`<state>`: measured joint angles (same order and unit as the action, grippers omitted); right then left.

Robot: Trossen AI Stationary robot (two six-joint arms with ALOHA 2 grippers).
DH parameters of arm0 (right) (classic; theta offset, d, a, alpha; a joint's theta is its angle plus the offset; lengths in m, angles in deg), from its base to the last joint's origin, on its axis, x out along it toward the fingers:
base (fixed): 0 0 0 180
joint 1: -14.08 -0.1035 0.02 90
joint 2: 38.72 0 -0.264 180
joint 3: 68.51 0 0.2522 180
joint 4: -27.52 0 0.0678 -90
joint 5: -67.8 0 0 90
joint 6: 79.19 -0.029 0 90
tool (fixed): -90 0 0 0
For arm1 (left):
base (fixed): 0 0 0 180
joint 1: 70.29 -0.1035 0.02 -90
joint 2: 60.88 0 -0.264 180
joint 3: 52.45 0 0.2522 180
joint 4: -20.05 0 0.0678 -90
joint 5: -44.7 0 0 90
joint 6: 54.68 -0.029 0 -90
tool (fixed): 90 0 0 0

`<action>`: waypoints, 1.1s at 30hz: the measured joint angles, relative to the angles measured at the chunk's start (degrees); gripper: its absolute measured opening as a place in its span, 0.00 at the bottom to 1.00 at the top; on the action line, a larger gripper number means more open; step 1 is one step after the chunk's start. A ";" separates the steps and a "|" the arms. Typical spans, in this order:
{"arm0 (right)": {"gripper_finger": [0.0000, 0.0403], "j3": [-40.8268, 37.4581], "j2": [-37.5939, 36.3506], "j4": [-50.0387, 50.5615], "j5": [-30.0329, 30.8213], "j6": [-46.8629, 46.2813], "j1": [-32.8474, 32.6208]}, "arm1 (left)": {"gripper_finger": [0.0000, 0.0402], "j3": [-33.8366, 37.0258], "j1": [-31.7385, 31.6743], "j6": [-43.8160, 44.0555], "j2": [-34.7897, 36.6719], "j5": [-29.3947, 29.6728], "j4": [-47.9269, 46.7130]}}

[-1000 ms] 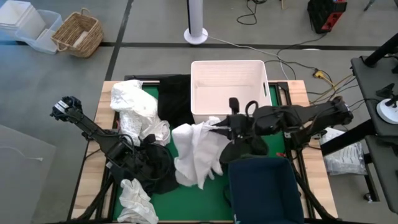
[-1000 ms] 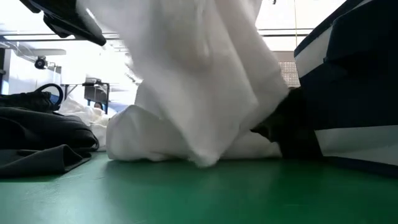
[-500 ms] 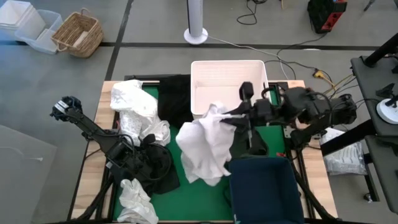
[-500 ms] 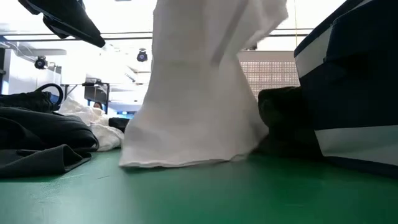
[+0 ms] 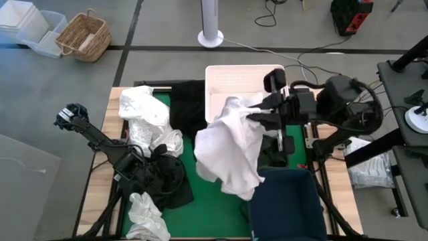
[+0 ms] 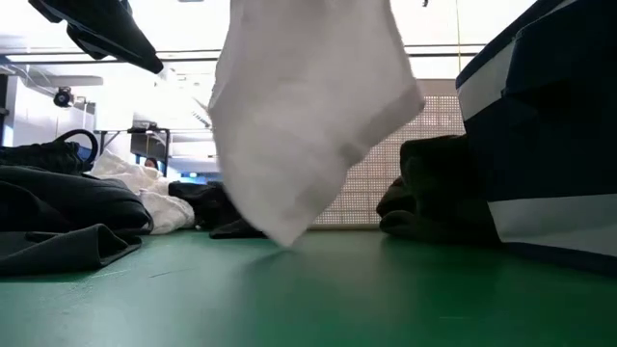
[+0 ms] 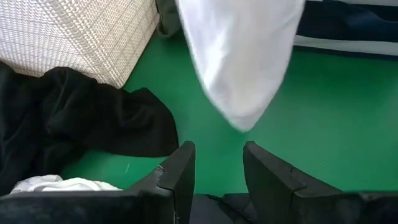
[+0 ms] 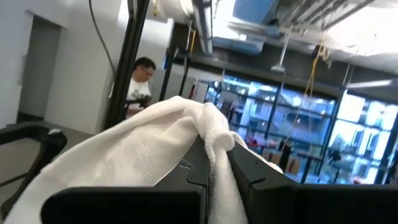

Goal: Sort clothes
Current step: Put the white long sleeve shirt into the white laundry bin

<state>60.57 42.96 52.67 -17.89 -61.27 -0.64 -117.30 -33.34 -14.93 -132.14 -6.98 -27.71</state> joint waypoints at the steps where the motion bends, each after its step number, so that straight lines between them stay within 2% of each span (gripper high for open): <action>1: 0.03 1.06 0.51 -0.29 0.05 0.94 0.00 | 0.29 0.00 0.00 0.00 0.00 0.00 0.00; 13: 0.03 11.53 4.90 -4.81 0.20 11.68 0.16 | 0.29 0.00 0.00 -0.22 0.00 0.07 -0.01; 21: 0.03 18.25 7.39 -8.54 0.55 12.13 0.99 | 0.29 0.00 -0.04 -0.24 0.00 1.67 0.09; 30: 0.03 19.66 8.05 -12.28 9.29 13.84 4.91 | 0.29 0.00 -0.03 -0.22 0.00 1.69 0.37; 33: 0.03 19.67 7.90 -13.84 9.91 13.71 7.07 | 0.29 0.00 -0.04 -0.99 0.00 1.69 0.36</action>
<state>80.25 50.86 38.82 -7.97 -47.57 6.42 -117.30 -33.38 -15.92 -132.14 -5.29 -27.34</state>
